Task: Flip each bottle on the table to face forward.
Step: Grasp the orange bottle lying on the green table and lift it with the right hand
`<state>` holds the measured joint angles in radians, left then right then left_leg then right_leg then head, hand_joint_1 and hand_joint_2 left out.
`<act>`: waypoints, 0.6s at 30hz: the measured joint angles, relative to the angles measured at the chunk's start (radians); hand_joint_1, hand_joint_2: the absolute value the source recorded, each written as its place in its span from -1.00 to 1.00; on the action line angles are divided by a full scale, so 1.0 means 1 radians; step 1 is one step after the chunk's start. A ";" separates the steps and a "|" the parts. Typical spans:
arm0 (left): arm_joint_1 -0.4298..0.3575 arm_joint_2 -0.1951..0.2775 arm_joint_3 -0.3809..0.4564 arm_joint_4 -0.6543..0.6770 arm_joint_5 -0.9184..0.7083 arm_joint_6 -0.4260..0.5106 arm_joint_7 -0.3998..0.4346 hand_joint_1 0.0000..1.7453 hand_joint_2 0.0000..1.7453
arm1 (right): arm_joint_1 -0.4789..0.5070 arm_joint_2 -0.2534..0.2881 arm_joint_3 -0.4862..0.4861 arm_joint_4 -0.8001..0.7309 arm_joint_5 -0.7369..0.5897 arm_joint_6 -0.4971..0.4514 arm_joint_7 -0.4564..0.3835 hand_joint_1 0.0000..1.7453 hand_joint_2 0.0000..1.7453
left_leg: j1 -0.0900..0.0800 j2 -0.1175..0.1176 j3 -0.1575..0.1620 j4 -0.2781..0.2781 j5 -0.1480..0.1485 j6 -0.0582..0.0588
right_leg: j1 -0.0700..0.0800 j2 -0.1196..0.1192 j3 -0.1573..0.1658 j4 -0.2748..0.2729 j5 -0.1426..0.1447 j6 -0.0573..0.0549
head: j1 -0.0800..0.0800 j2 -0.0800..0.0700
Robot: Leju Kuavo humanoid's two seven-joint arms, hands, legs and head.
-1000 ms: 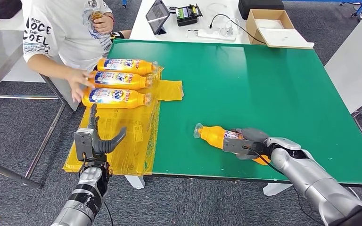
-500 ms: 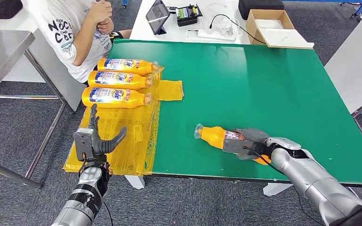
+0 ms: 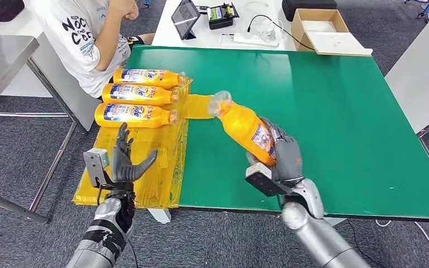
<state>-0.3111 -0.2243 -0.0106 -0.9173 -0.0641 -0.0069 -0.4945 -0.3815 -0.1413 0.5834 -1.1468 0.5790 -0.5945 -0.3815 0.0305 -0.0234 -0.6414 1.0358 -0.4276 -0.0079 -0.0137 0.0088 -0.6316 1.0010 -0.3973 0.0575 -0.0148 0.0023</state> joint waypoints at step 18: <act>0.015 -0.001 -0.135 -0.094 0.215 -0.128 0.080 -1.00 1.00 | 0.176 0.199 -0.373 -0.203 -0.006 -0.005 -0.128 1.00 1.00 | -0.004 -0.001 0.000 -0.001 0.000 0.001 | -0.004 -0.003 0.000 0.000 0.000 0.000 | -0.001 0.000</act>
<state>-0.2958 -0.2256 -0.1459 -1.0115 0.1505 -0.1344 -0.4148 -0.2060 0.0581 0.2106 -1.3501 0.5734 -0.5992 -0.5099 0.0264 -0.0244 -0.6414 1.0349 -0.4271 -0.0071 -0.0175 0.0059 -0.6312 1.0007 -0.3975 0.0573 -0.0156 0.0023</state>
